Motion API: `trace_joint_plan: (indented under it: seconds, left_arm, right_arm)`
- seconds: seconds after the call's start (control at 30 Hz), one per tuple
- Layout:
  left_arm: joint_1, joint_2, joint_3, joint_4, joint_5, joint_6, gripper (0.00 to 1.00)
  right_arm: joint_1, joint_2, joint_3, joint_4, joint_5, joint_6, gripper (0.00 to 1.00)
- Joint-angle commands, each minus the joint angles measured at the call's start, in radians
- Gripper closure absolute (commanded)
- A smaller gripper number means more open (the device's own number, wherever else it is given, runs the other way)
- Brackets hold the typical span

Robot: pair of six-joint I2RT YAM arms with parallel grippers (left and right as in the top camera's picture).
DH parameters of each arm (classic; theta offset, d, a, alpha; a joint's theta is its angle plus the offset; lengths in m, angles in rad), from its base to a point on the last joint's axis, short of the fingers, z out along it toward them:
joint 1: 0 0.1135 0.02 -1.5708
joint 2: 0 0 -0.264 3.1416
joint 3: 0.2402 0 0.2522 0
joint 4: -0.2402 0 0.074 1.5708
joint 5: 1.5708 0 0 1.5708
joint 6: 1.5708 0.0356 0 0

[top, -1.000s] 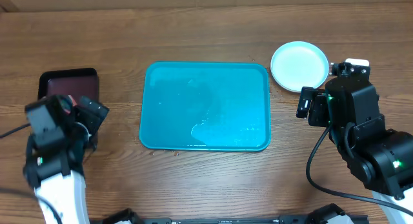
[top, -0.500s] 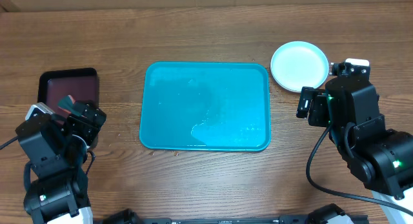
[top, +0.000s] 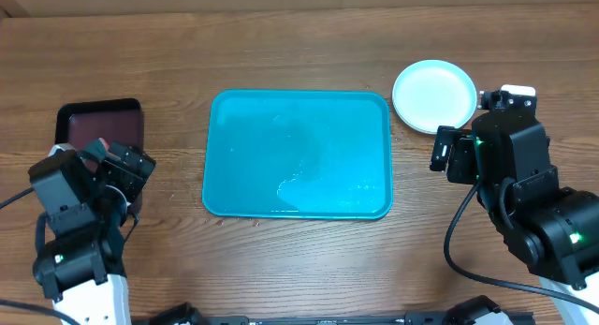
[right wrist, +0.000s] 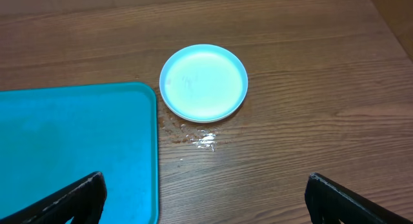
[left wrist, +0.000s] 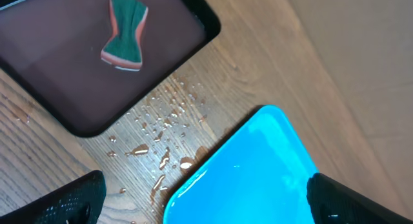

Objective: Clean dirty plates on tray and stack at the side

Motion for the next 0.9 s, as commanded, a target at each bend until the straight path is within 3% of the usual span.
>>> trace_joint_plan:
  seconds: [0.0, 0.33, 0.47, 0.63, 0.87]
  left_arm:
    - [-0.008, 0.04, -0.002, 0.003, -0.008, -0.017, 0.0]
    - [-0.008, 0.186, -0.002, 0.003, -0.008, -0.017, 0.0]
    - [-0.008, 0.259, -0.002, 0.003, -0.008, -0.017, 0.0]
    - [-0.008, 0.336, -0.002, 0.003, -0.008, -0.017, 0.0]
    - [-0.008, 0.438, -0.002, 0.003, -0.008, -0.017, 0.0]
  right_arm:
    - [0.005, -0.004, -0.001, 0.007, 0.013, -0.003, 0.0]
    - [0.006, -0.051, -0.001, -0.008, 0.023, -0.008, 0.0]
    - [-0.088, -0.157, -0.048, -0.052, -0.008, 0.036, 0.0]
    - [-0.205, -0.324, -0.222, 0.052, -0.127, 0.035, 0.0]
    - [-0.255, -0.62, -0.601, 0.343, -0.137, 0.034, 0.0]
